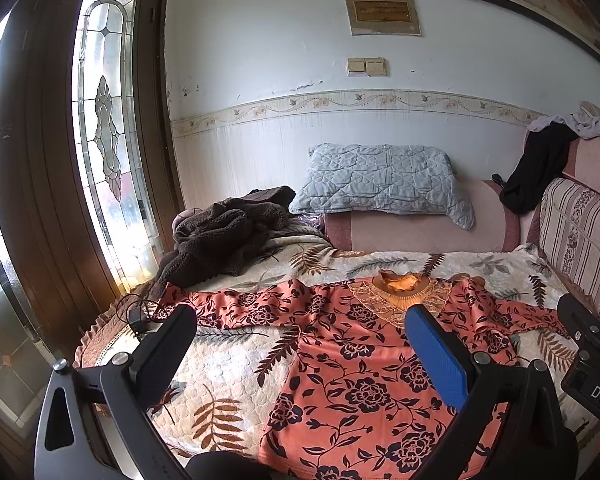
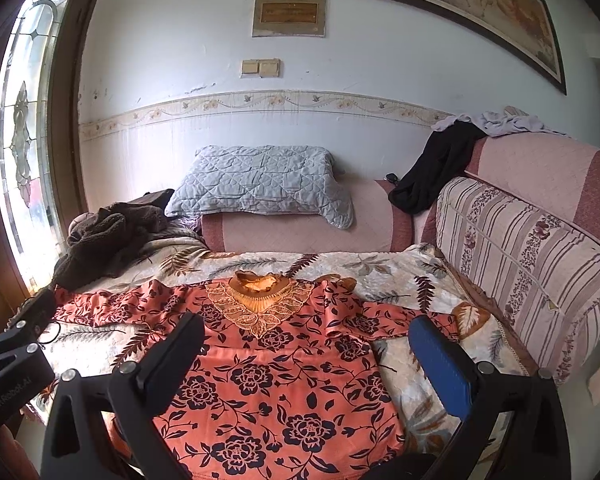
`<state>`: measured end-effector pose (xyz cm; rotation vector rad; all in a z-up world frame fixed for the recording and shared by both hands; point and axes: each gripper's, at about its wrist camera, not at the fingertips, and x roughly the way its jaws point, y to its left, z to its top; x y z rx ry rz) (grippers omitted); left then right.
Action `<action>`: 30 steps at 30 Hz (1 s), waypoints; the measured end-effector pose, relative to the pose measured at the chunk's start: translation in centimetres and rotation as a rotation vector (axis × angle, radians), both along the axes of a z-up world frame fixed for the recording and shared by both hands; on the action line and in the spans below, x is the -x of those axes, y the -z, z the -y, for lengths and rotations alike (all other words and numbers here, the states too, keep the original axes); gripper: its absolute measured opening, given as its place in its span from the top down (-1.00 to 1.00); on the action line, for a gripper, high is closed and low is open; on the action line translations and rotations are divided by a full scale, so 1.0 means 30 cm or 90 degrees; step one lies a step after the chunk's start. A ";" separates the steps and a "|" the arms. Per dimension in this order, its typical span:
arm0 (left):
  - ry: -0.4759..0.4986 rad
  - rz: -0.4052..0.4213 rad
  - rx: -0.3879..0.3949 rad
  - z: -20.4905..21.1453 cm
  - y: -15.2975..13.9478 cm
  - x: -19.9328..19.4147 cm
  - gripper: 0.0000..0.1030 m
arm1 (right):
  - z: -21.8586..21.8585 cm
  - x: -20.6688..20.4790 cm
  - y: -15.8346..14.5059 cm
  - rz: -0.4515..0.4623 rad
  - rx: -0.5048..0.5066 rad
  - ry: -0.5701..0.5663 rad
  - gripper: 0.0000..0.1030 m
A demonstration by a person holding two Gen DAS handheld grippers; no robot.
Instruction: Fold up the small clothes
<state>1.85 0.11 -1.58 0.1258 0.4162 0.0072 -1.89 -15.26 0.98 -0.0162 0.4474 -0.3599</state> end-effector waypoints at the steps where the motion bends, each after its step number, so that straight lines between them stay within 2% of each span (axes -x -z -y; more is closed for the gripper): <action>1: -0.001 -0.002 -0.001 0.000 0.003 -0.005 -1.00 | -0.001 -0.003 0.003 -0.001 0.000 0.000 -1.00; 8: -0.002 -0.017 -0.025 0.016 0.031 -0.044 -1.00 | 0.016 -0.053 0.029 -0.017 -0.006 0.001 -1.00; 11: 0.002 -0.026 -0.021 0.023 0.052 -0.080 -1.00 | 0.028 -0.087 0.049 -0.027 -0.011 0.003 -1.00; 14: 0.020 -0.058 0.001 0.032 0.094 -0.148 -1.00 | 0.055 -0.131 0.083 -0.036 -0.028 -0.004 -1.00; 16: 0.035 -0.105 0.013 0.037 0.147 -0.226 -1.00 | 0.089 -0.171 0.124 -0.048 -0.047 -0.009 -1.00; 19: 0.046 -0.199 0.036 0.038 0.273 -0.395 -1.00 | 0.214 -0.253 0.226 -0.074 -0.136 -0.034 -1.00; 21: 0.029 -0.262 0.038 0.040 0.376 -0.506 -1.00 | 0.340 -0.307 0.310 -0.087 -0.209 -0.028 -1.00; 24: -0.010 -0.299 0.032 0.063 0.508 -0.657 -1.00 | 0.570 -0.354 0.442 -0.080 -0.321 0.017 -1.00; 26: -0.020 -0.332 0.067 0.100 0.574 -0.715 -1.00 | 0.759 -0.366 0.522 -0.051 -0.410 0.062 -1.00; 28: -0.030 -0.329 0.075 0.141 0.610 -0.779 -1.00 | 0.942 -0.374 0.599 -0.022 -0.514 0.113 -0.98; 30: -0.034 -0.316 0.065 0.183 0.623 -0.838 -1.00 | 1.098 -0.360 0.676 0.039 -0.628 0.166 -0.97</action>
